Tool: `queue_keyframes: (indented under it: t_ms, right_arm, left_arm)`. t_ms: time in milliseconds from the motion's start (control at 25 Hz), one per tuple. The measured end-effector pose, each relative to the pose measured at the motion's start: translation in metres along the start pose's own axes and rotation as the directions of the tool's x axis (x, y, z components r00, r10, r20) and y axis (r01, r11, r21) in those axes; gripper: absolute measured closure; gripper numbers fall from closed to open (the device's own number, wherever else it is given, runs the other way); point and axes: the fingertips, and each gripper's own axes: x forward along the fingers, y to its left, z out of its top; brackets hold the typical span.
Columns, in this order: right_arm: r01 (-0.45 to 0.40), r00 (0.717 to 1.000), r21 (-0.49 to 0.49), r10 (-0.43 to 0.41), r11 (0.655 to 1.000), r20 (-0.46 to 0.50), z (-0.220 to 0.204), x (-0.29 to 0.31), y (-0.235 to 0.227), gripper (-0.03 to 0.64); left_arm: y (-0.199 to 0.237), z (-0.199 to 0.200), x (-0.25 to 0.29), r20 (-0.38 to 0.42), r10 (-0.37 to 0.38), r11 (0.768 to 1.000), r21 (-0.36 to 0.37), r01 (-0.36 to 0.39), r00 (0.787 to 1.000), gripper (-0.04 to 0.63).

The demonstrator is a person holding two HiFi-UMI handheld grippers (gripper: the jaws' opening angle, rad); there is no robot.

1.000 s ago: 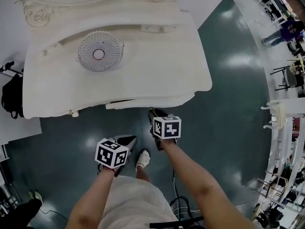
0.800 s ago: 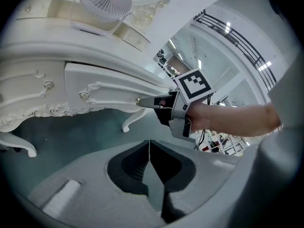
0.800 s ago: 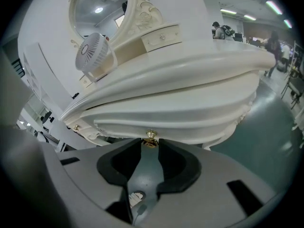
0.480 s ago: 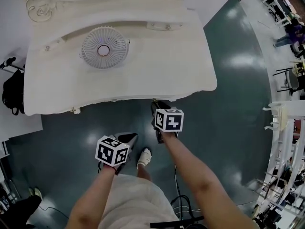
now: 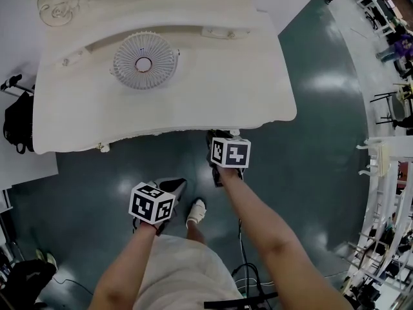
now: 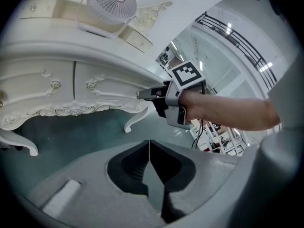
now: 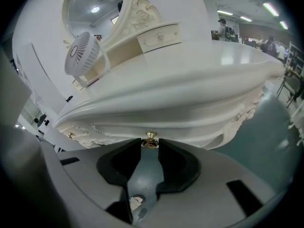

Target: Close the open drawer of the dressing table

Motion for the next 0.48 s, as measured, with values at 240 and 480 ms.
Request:
queue_keyframes:
  t_ms: [240,480]
  right_arm:
    - [-0.003,1.000,-0.027,0.003,1.000,0.001,-0.0005,0.0004,0.0013,0.491]
    - [-0.037,0.999,-0.103,0.037,0.994,0.004,-0.0032,-0.0034,0.0049,0.457]
  left_arm:
    - [-0.0007,-0.0035,-0.0033,0.005,-0.002,1.000,0.000,0.002,1.000,0.584]
    - [-0.0060,-0.0063,-0.0074,0.007,-0.009,1.000,0.003,0.009,1.000,0.584]
